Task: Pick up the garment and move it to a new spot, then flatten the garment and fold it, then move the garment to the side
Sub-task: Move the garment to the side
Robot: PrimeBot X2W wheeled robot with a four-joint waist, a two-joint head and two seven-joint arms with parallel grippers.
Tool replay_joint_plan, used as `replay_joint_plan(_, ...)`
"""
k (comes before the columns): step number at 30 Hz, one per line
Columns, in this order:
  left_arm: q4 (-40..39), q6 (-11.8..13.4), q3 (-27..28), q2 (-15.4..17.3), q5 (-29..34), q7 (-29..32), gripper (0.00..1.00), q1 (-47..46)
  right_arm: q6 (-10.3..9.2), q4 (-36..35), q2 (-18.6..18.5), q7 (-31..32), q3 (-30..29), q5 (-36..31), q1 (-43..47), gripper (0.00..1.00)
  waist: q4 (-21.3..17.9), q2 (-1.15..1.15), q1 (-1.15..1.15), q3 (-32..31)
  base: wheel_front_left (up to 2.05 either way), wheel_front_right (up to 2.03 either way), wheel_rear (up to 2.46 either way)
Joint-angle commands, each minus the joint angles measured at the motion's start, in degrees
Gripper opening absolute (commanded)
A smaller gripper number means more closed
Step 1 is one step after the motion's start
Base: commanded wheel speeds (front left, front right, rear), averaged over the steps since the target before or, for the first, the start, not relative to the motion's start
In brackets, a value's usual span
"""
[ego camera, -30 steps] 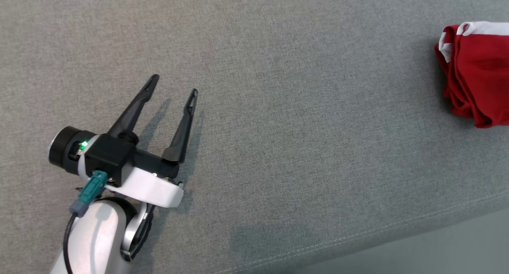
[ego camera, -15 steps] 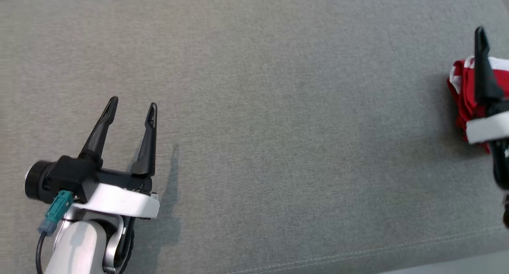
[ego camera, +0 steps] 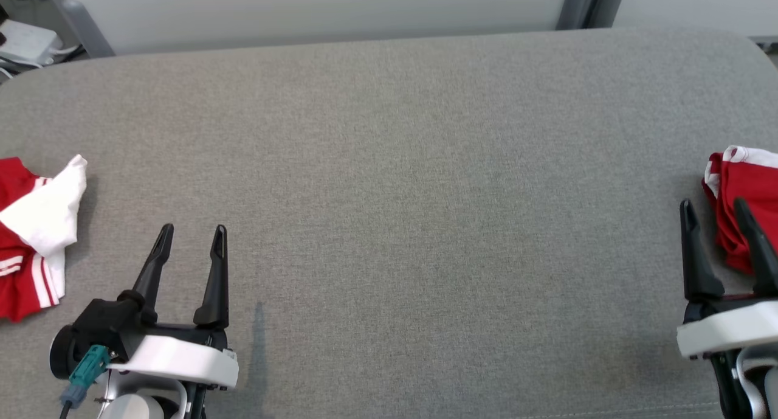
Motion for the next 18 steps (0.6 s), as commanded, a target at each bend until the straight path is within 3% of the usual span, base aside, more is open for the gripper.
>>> replay_joint_plan(1,-1.0,0.1,2.2,0.8,-0.7,-0.4,1.0,-0.6,0.19,-2.3,-0.2,0.7,0.5,-0.5,1.1,1.0,0.7,0.0,0.0,-1.7,0.0,0.0,0.0)
replay_joint_plan(18,0.1,1.2,3.0,2.5,-1.6,0.8,1.0,5.4,0.19,-6.8,4.1,4.3,-0.9,-3.5,11.8,1.0,0.4,0.0,0.0,-8.2,0.0,0.0,0.0)
